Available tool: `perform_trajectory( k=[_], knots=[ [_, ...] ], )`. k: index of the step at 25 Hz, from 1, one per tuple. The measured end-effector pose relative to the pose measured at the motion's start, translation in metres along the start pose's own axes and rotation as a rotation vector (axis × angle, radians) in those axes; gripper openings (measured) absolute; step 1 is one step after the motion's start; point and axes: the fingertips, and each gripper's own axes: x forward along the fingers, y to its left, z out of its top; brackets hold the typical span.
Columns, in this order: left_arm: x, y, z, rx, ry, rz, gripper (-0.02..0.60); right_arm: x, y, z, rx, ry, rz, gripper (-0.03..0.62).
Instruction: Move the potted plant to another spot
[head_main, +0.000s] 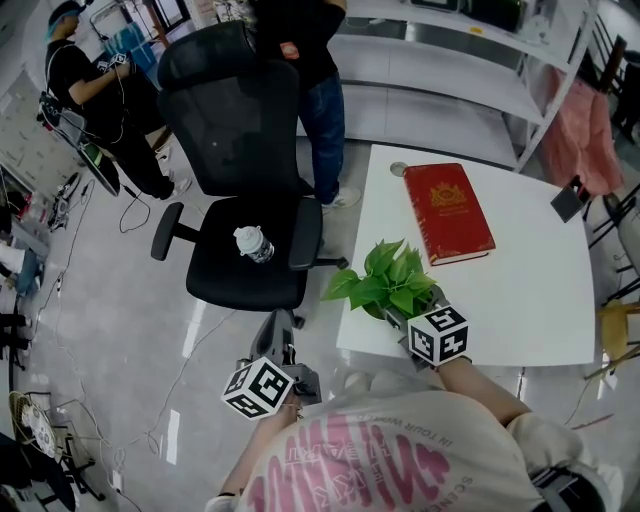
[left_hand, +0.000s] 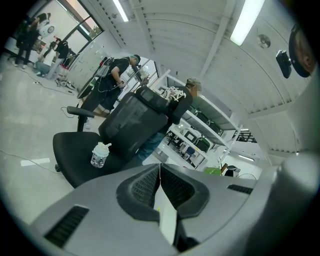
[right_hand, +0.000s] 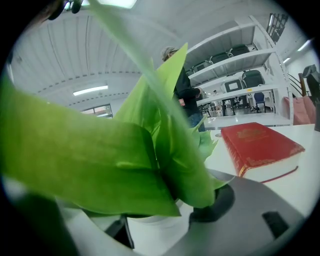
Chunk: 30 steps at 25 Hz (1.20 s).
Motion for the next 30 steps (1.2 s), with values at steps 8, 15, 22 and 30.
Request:
perform_trajectory(
  k=[8, 15, 22, 30],
  knots=[
    [0.003, -0.003, 0.002, 0.003, -0.012, -0.006, 0.025, -0.001, 0.000, -0.003, -0.001, 0.012, 0.010, 0.353],
    [-0.002, -0.005, 0.002, 0.000, -0.022, -0.006, 0.025, -0.003, 0.001, -0.004, -0.009, 0.012, 0.013, 0.374],
    [-0.008, -0.005, 0.007, 0.002, -0.039, -0.003, 0.025, -0.004, 0.007, -0.002, -0.019, 0.012, 0.027, 0.383],
    [-0.024, -0.015, 0.005, 0.002, -0.072, 0.003, 0.025, -0.018, 0.012, 0.000, -0.036, 0.005, 0.051, 0.385]
  ],
)
